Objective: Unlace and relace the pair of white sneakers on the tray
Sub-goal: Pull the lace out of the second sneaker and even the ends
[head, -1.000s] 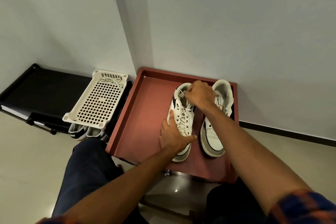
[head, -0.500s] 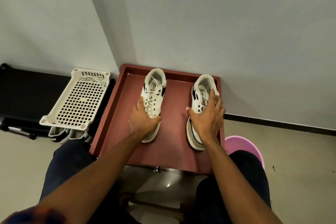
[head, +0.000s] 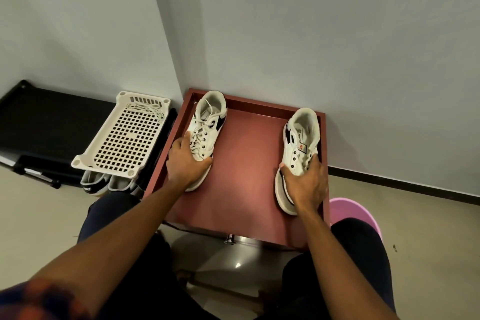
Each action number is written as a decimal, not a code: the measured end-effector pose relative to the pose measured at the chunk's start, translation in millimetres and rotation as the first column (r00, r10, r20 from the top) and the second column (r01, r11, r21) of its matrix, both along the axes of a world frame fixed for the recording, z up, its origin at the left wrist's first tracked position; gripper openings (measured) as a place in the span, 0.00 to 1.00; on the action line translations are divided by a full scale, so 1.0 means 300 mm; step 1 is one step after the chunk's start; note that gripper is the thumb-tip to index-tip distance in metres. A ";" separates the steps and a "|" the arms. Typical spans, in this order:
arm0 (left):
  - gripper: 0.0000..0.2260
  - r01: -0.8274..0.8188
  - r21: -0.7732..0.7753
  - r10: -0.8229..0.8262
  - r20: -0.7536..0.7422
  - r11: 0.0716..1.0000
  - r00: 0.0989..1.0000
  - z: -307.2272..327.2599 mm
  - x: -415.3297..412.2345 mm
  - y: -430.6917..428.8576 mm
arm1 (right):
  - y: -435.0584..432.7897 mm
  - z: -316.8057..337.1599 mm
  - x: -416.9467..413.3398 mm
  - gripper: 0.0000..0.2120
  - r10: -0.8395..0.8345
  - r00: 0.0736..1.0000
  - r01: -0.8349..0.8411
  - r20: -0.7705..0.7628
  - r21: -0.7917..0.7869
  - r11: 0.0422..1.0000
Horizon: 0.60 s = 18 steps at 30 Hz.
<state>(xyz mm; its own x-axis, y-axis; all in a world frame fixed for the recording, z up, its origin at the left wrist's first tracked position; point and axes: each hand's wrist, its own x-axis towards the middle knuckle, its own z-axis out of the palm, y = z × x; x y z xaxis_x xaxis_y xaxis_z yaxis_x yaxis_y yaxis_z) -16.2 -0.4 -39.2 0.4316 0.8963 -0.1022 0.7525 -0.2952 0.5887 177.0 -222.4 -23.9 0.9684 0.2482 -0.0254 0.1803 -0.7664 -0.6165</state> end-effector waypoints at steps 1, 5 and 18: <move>0.42 -0.003 0.026 0.002 0.022 1.000 1.000 0.002 -0.005 -0.009 | 0.003 0.000 -0.002 0.45 0.000 1.000 0.000 0.008 -0.020 1.000; 0.27 0.004 0.276 -0.057 0.182 0.961 0.982 0.032 -0.030 -0.083 | 0.026 -0.004 -0.014 0.46 0.000 1.000 -0.001 -0.022 -0.062 0.998; 0.49 0.428 -0.418 -0.292 0.352 0.801 0.889 -0.050 0.010 -0.279 | 0.219 0.034 -0.208 0.50 0.167 0.982 -0.177 -0.093 -0.112 0.978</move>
